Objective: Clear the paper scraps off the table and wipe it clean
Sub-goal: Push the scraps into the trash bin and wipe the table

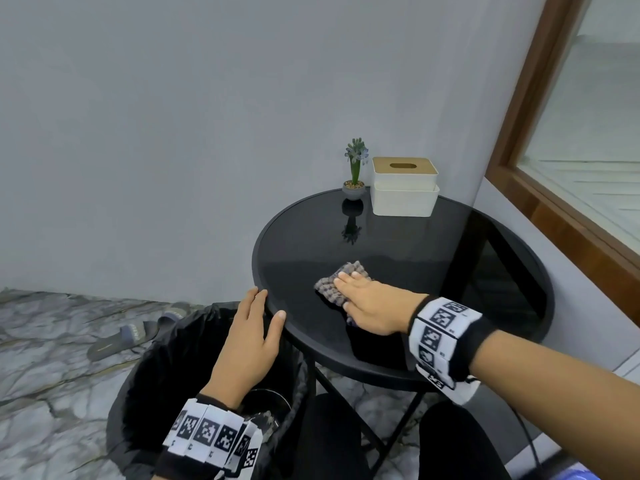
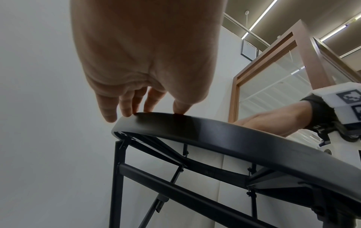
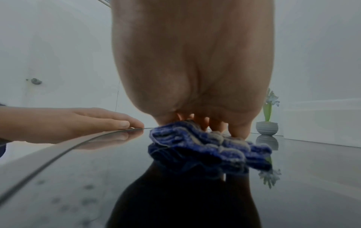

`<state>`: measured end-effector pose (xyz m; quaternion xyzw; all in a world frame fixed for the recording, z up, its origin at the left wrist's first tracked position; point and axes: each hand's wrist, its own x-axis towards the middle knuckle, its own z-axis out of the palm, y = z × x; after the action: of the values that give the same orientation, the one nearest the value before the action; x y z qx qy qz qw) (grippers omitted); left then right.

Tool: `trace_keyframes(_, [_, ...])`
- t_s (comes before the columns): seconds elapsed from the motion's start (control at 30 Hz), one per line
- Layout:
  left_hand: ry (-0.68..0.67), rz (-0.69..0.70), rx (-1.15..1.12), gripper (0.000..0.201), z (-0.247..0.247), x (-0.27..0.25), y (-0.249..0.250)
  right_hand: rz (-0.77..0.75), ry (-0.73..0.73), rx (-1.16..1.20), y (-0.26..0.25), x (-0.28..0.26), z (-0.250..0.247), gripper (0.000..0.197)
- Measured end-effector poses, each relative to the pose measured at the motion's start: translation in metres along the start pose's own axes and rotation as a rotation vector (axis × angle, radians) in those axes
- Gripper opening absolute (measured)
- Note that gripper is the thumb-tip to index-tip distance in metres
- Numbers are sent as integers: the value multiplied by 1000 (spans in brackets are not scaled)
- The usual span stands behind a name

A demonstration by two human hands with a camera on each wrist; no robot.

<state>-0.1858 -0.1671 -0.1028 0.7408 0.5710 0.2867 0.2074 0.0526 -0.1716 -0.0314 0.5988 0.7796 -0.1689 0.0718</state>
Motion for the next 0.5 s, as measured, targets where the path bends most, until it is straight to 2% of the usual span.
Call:
trace_keyframes(0.17, [2, 16, 4, 64, -1, 0, -3, -130, -73, 18, -23, -22, 10, 57])
trace_keyframes(0.3, [-4, 9, 4, 65, -1, -1, -4, -222, -59, 77, -12, -56, 23, 55])
trace_keyframes(0.5, [-10, -4, -6, 65, -1, -3, -1, -150, 45, 49, 11, -70, 30, 58])
